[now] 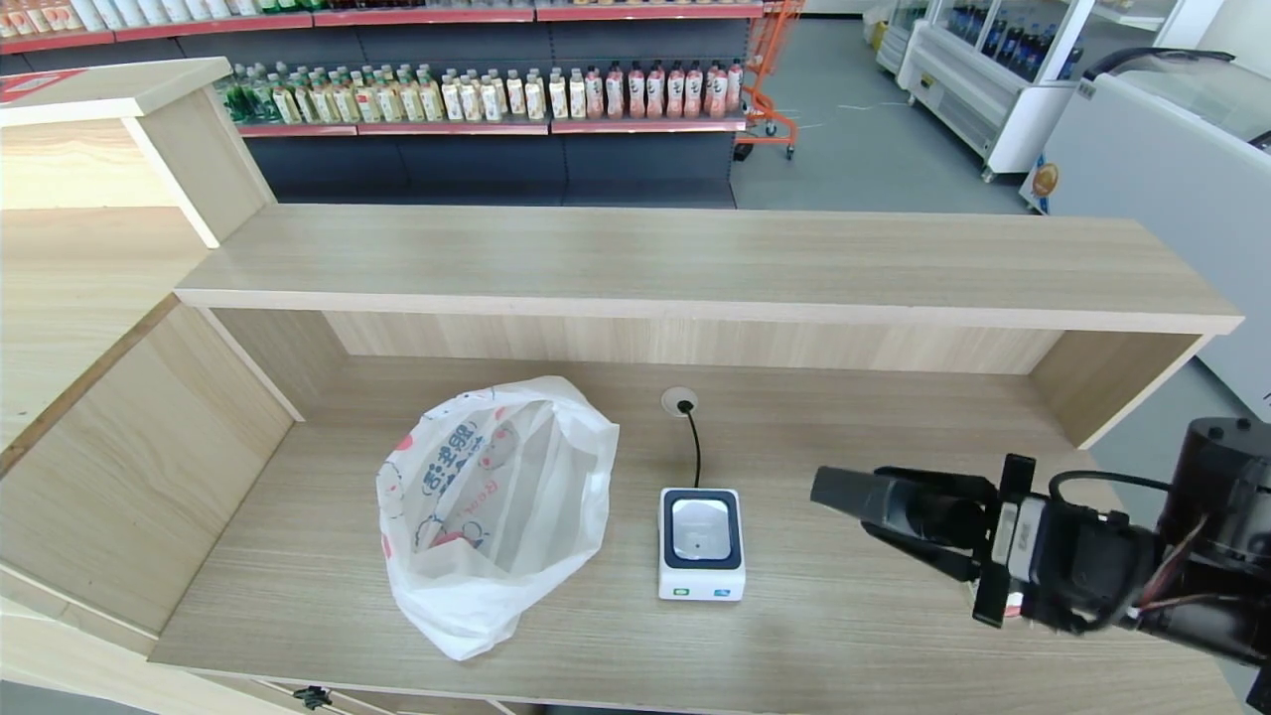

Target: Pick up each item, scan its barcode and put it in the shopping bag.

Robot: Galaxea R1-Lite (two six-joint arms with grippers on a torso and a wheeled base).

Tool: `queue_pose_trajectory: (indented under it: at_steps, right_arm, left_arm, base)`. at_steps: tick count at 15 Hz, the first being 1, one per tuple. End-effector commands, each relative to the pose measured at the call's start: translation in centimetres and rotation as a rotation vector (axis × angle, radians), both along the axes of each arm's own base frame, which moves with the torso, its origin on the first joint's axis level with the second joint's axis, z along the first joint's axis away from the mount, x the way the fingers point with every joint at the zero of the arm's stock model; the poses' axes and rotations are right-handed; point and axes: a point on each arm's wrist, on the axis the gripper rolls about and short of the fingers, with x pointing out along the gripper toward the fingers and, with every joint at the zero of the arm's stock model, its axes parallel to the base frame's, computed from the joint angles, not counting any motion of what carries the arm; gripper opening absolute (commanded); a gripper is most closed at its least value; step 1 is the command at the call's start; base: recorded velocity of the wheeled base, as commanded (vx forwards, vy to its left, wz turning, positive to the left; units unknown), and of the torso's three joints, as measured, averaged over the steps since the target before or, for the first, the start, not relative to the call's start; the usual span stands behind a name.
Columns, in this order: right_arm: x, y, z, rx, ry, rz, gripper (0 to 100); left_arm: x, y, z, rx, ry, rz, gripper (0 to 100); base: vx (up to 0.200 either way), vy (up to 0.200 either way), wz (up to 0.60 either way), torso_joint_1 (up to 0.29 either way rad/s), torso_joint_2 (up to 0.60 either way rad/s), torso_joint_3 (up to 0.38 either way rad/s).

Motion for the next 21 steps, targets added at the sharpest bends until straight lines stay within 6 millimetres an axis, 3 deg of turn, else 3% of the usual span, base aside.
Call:
queue_pose_trajectory:
  at_steps: [1,4,8,10,16,21]
  right_arm:
    - [-0.6,-0.1,-0.5,-0.145,-0.205,0.257,0]
    - [-0.3,-0.7,-2.5,-0.362,-0.519,0.471,0]
    - [-0.5,-0.5,-5.2,-0.542,-0.664,0.657,0]
    - [-0.5,0.4,-5.7,-0.561,-0.734,0.734,0]
    - [3.1,5.3,-5.6,-0.506,-0.923,0.865,0]
    - [3.4,10.5,-6.2,-0.418,-0.997,1.01,0]
  left_arm:
    - [0.0,0.0,0.0,0.0,-0.001,0.0,100]
    - [0.0,0.0,0.0,0.0,-0.001,0.002,100]
    - [0.0,0.0,0.0,0.0,-0.001,0.0,100]
    - [0.0,0.0,0.0,0.0,-0.001,0.0,100]
    - [0.0,0.0,0.0,0.0,-0.001,0.0,100]
    - [0.0,0.0,0.0,0.0,-0.001,0.0,100]
  base:
    - [0.0,0.0,0.0,0.0,0.0,0.0]
    - [0.0,0.0,0.0,0.0,0.0,0.0]
    - [0.0,0.0,0.0,0.0,0.0,0.0]
    - [0.0,0.0,0.0,0.0,0.0,0.0]
    - [0.0,0.0,0.0,0.0,0.0,0.0]
    - [0.0,0.0,0.0,0.0,0.0,0.0]
